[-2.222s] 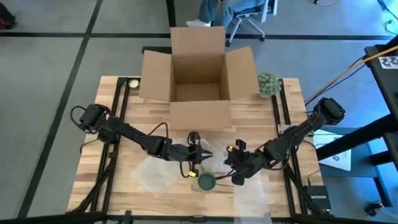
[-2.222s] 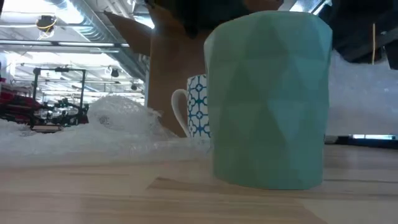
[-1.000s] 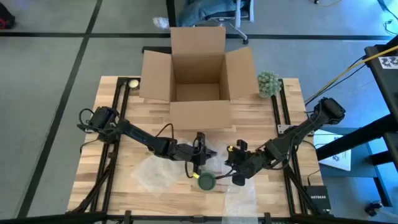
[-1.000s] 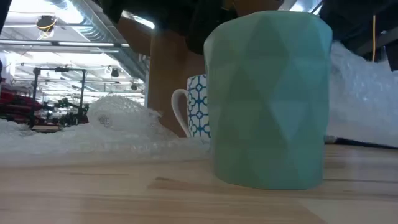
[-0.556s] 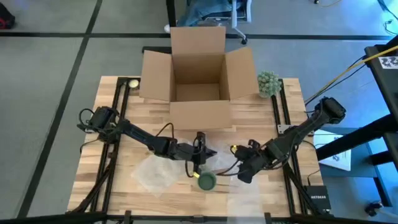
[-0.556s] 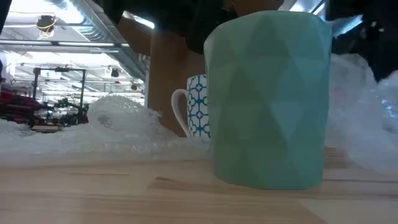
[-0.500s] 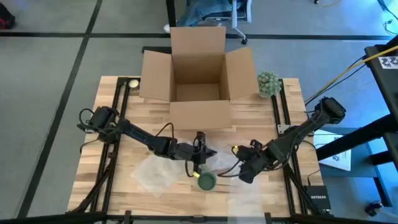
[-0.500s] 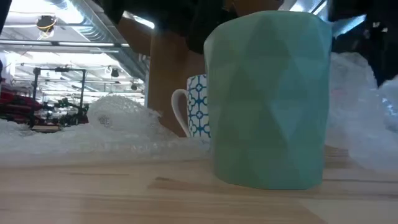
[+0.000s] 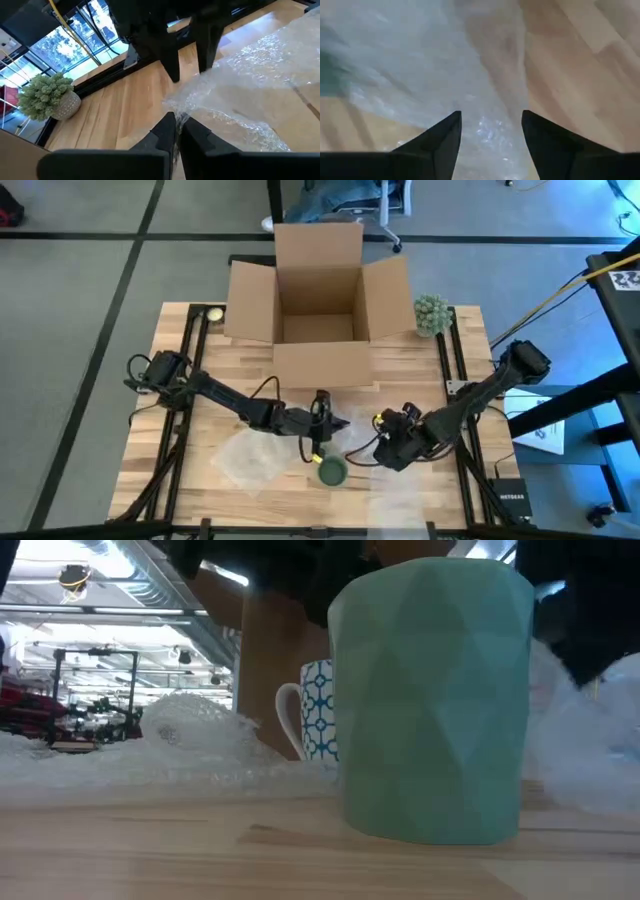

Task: Wrap mug
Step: Prepare the right transparent bubble wrap

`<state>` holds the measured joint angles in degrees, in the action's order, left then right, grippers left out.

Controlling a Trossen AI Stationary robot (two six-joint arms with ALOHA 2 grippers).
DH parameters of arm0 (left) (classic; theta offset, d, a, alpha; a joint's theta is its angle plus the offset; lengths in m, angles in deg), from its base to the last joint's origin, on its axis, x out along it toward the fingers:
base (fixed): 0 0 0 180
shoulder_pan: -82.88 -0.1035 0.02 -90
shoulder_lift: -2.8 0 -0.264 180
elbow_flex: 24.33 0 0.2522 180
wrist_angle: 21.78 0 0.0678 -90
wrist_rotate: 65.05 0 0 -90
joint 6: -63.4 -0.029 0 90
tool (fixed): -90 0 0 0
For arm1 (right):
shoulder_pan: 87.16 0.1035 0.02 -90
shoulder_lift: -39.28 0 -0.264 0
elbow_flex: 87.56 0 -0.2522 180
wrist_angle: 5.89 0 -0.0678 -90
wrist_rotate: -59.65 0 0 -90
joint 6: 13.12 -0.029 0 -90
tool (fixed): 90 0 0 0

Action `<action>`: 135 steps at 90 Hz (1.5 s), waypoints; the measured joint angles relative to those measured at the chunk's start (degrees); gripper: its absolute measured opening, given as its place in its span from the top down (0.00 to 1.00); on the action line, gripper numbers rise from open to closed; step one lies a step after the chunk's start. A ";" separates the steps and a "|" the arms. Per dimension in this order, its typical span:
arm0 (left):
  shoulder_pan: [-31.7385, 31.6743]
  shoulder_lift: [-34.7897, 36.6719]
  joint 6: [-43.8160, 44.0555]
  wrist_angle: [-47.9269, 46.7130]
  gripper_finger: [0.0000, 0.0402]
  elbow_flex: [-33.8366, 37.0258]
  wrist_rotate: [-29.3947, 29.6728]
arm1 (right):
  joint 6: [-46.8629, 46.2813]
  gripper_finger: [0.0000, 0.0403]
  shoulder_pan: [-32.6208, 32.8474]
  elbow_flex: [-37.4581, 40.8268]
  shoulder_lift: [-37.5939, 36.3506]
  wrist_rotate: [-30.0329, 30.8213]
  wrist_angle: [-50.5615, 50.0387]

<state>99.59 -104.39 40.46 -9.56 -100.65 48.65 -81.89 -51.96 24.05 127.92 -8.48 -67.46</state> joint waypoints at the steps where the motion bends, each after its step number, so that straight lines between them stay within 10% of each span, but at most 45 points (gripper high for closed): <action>1: 0.00 0.00 0.00 0.00 1.00 0.00 -0.01 | 0.00 0.52 0.02 0.00 0.38 -0.29 -0.15; 37: 0.04 0.00 -0.19 -0.46 1.00 0.00 0.00 | -0.52 0.97 3.05 -0.02 2.22 -9.05 -14.96; 60: 0.22 0.03 -2.90 -1.26 1.00 0.00 0.01 | -4.54 0.99 5.47 -0.02 -3.84 -10.00 -25.94; 98: 0.69 0.44 -1.48 -13.74 1.00 -0.27 -4.69 | -18.19 0.97 10.54 -0.03 -16.93 -10.00 -33.25; 135: 1.64 0.17 1.30 -16.93 1.00 0.17 -5.56 | -25.26 0.56 13.18 -0.04 -24.09 -11.25 -32.90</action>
<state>101.23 -104.22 41.76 -26.49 -100.48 43.09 -107.16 -38.78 24.00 103.83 -19.73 -100.37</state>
